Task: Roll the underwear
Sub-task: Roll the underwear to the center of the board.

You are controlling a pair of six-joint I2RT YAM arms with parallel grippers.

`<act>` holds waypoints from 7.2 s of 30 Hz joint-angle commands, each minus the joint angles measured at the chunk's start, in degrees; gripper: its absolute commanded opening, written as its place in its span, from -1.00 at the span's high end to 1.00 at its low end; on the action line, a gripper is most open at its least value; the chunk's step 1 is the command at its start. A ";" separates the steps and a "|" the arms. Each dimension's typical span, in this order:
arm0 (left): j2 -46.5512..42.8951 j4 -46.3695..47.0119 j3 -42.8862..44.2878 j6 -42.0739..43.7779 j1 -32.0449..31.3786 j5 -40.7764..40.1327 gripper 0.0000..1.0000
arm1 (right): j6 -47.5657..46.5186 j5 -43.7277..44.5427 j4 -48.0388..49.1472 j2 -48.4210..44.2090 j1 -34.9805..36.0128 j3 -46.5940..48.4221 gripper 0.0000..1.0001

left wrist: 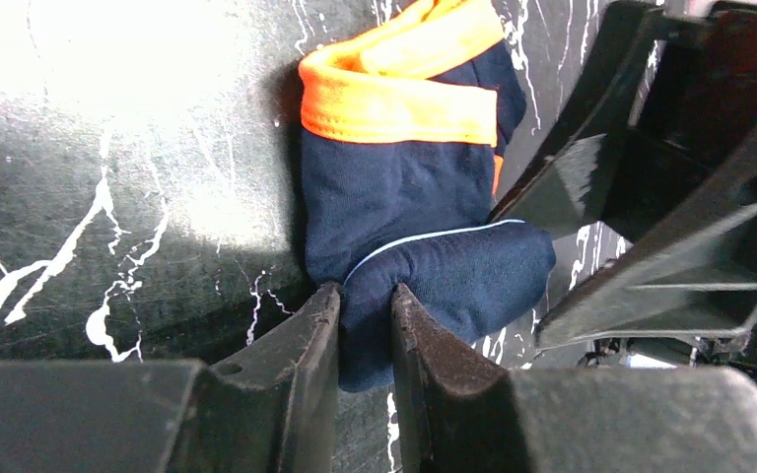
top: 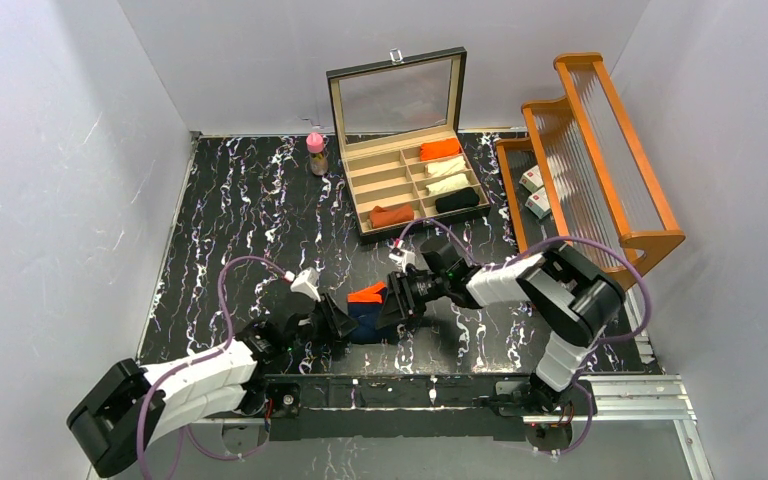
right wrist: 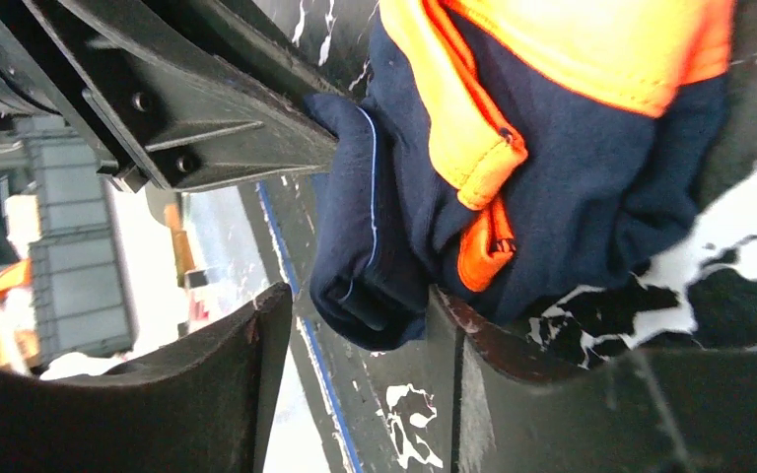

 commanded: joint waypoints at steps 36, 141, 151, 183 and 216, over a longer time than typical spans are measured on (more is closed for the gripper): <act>16.56 -11.71 10.02 14.54 0.24 8.01 0.43 | -73.94 41.69 6.76 -24.22 28.87 -13.02 -0.43; 16.46 -10.71 12.66 5.61 0.24 3.98 0.08 | -9.54 20.82 57.17 6.15 6.87 -32.20 0.97; 23.64 -14.02 14.01 6.94 0.12 2.93 0.09 | 3.64 16.41 60.80 11.93 2.03 -30.58 0.95; 13.82 8.69 6.93 6.14 -0.26 8.23 -0.48 | 16.45 9.71 47.96 21.12 -6.90 -26.75 0.79; 35.04 -3.67 16.97 10.74 -3.99 0.96 0.58 | -5.07 28.38 -0.24 -22.71 -8.13 -24.19 -0.97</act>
